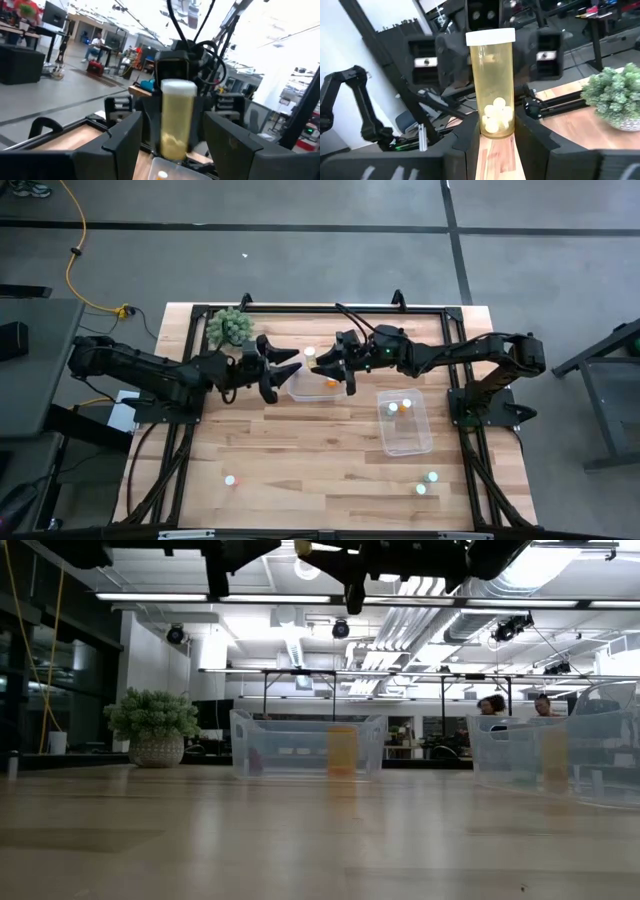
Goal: Pick and place medicine bottles into bin by pill shape (circle, oval)
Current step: Put the left yellow tablet bottle into the bottom transparent bin
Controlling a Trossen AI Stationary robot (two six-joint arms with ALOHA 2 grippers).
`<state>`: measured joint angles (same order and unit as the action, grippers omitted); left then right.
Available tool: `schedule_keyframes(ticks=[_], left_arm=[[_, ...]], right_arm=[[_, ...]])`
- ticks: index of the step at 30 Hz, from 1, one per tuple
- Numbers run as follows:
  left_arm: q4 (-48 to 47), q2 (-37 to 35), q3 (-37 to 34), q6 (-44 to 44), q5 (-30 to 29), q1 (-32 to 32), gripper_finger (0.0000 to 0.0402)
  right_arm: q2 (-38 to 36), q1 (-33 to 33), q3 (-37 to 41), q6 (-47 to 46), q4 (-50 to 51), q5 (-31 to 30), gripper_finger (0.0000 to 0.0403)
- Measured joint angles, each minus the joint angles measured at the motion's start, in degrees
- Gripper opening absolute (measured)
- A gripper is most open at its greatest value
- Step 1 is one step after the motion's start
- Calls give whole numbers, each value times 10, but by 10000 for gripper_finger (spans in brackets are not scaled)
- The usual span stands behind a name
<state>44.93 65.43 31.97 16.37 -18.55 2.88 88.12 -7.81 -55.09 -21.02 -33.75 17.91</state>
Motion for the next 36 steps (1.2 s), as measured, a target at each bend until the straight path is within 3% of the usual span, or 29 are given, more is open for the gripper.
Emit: schedule_keyframes(ticks=[10, 23, 36], left_arm=[[-42, 54, 62, -16, 32, 5, 200], [-35, 58, 68, -16, 30, 5, 199], [-35, 58, 68, -10, 31, 5, 152]], right_arm=[[0, 0, 0, 3, 1, 20, 99], [0, 0, 0, 5, 1, 21, 99], [0, 0, 0, 5, 1, 22, 99]])
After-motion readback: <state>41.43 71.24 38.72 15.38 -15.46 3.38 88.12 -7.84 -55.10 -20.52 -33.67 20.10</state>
